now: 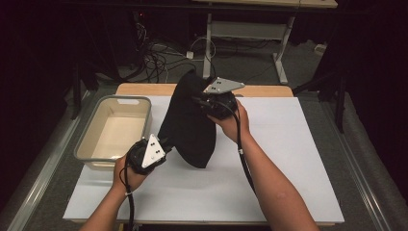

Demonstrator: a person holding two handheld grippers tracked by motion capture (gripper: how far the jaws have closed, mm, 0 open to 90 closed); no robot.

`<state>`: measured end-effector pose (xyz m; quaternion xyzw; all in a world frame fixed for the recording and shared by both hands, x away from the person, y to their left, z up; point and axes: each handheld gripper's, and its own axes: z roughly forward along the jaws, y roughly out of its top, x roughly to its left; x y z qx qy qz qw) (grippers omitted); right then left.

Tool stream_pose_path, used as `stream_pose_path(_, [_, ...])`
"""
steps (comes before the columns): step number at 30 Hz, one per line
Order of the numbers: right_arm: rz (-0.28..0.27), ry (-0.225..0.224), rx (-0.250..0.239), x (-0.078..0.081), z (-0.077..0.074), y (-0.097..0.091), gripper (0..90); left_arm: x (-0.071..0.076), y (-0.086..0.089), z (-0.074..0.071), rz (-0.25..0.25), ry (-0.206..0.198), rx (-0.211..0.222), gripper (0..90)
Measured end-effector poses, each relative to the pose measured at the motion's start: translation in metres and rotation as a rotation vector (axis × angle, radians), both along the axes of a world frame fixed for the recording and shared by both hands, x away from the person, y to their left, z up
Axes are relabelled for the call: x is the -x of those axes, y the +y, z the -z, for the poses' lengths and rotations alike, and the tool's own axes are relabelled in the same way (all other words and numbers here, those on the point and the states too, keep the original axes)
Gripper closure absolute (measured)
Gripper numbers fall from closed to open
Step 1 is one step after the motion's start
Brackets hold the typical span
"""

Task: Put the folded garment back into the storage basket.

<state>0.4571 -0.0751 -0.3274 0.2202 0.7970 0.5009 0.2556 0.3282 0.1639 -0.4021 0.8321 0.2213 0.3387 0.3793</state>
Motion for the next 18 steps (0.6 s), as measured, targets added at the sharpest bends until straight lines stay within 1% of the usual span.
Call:
stream_pose_path(2, [-0.004, -0.003, -0.008, -0.001, -0.002, 0.003, 76.1, 0.000, 0.002, -0.002, -0.008, -0.007, 0.003, 72.4])
stream_pose_path(3, [-0.004, -0.003, -0.008, -0.001, -0.002, 0.003, 76.1, 0.001, 0.005, -0.004, -0.015, -0.014, 0.003, 72.4])
stream_pose_path(4, [-0.012, -0.007, -0.016, -0.002, -0.004, 0.008, 76.2, 0.002, 0.010, -0.007, -0.029, -0.029, 0.010, 72.4])
stream_pose_path(5, [-0.012, -0.007, -0.016, -0.002, -0.004, 0.008, 76.2, 0.002, 0.010, -0.007, -0.029, -0.029, 0.010, 72.4])
stream_pose_path(7, [-0.018, -0.013, -0.021, -0.004, -0.006, 0.013, 76.1, 0.003, 0.016, -0.011, -0.051, -0.046, 0.010, 72.4])
stream_pose_path(11, [-0.029, -0.018, -0.040, -0.007, -0.009, 0.023, 76.1, 0.004, 0.025, -0.014, -0.075, -0.053, 0.031, 72.4])
stream_pose_path(12, [-0.037, -0.023, -0.048, -0.009, -0.011, 0.029, 76.1, 0.004, 0.028, -0.015, -0.082, -0.055, 0.032, 72.4])
stream_pose_path(13, [-0.037, -0.023, -0.048, -0.009, -0.011, 0.029, 76.1, 0.004, 0.029, -0.016, -0.086, -0.055, 0.033, 72.4])
stream_pose_path(15, [-0.045, -0.028, -0.048, -0.010, -0.012, 0.035, 76.2, 0.005, 0.033, -0.016, -0.097, -0.061, 0.034, 72.4])
stream_pose_path(16, [-0.047, -0.029, -0.048, -0.011, -0.013, 0.037, 76.1, 0.004, 0.035, -0.017, -0.104, -0.073, 0.029, 72.3])
stream_pose_path(18, [-0.055, -0.028, -0.055, -0.012, -0.014, 0.043, 76.1, 0.004, 0.038, -0.017, -0.115, -0.072, 0.032, 72.4])
